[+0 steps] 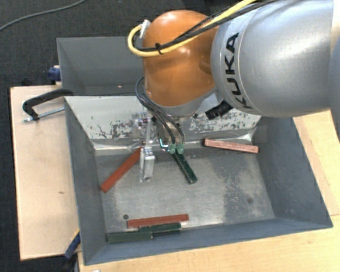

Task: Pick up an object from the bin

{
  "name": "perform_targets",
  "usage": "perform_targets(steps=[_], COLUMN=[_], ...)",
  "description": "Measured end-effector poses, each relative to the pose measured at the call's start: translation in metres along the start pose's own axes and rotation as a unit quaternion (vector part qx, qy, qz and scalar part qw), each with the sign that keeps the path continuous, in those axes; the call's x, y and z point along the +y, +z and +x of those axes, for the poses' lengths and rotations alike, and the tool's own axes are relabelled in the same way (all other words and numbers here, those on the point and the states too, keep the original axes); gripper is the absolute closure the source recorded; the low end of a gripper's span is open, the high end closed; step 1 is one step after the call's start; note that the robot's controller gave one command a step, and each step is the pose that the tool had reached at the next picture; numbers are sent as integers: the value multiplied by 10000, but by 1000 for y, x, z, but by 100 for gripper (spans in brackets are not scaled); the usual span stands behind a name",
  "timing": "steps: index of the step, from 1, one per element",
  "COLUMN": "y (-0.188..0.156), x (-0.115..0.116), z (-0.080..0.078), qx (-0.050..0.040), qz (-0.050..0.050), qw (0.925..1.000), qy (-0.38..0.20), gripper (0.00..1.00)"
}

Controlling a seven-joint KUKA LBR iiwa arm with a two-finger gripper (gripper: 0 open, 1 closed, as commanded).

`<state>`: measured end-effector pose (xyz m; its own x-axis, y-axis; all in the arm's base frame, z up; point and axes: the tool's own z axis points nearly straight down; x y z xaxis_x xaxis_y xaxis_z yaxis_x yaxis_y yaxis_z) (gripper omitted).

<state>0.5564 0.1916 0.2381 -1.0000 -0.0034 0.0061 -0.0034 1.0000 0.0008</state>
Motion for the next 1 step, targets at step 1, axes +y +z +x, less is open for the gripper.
perform_targets(steps=[1], y=[116], x=[-12], z=[-6], qx=[-9], qz=[10], qw=[9872], qy=[-1596], gripper=[0])
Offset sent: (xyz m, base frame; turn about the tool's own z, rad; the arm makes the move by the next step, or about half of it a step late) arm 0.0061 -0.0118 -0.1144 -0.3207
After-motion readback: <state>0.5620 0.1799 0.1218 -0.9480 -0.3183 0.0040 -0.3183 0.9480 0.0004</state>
